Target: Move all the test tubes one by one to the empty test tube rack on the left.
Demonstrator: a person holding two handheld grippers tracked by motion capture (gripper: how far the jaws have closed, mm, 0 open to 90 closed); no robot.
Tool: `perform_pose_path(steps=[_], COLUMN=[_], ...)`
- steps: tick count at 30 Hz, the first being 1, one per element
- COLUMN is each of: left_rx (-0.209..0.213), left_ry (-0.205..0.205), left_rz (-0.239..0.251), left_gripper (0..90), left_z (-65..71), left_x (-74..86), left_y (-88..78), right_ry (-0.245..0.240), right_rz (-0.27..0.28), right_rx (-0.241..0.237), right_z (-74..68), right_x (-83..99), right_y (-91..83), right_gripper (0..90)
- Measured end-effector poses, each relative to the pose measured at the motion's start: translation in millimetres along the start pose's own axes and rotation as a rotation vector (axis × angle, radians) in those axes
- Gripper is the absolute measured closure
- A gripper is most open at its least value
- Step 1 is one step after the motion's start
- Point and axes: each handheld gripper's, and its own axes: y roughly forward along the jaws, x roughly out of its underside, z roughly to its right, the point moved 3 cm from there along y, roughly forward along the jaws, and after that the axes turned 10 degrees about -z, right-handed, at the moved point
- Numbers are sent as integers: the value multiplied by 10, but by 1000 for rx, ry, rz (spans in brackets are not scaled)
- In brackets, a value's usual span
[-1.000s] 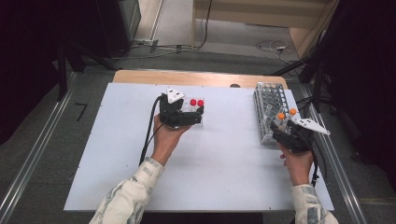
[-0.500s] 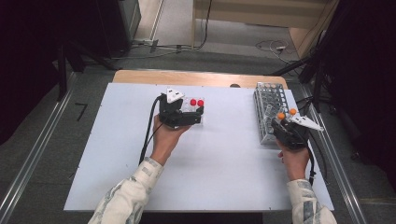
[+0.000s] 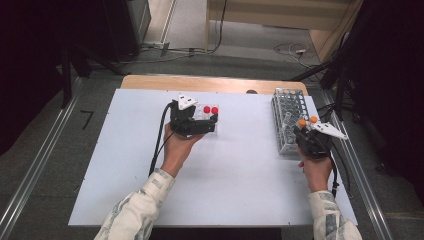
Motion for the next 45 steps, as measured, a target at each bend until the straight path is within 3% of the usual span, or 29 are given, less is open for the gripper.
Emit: perform_pose_path(steps=[11, 19, 27, 36, 45], left_rx=[-8, -11, -4, 15, 101], left_ry=[8, 9, 9, 27, 68], left_rz=[3, 11, 12, 12, 15], left_gripper=[96, 113, 117, 136, 177], left_z=[13, 17, 42, 125, 380], left_x=[0, -6, -3, 2, 22], left_y=[-7, -19, -7, -2, -22], right_ry=[-12, -53, -100, -162, -213], right_rz=[94, 118, 104, 69, 31], right_rx=[2, -46, -139, -246, -316], right_z=[-8, -183, -569, -1148, -1621], right_x=[-281, -319, -298, -228, -139], right_y=[-304, -400, -344, -177, -29], right_gripper=[709, 710, 710, 710, 710])
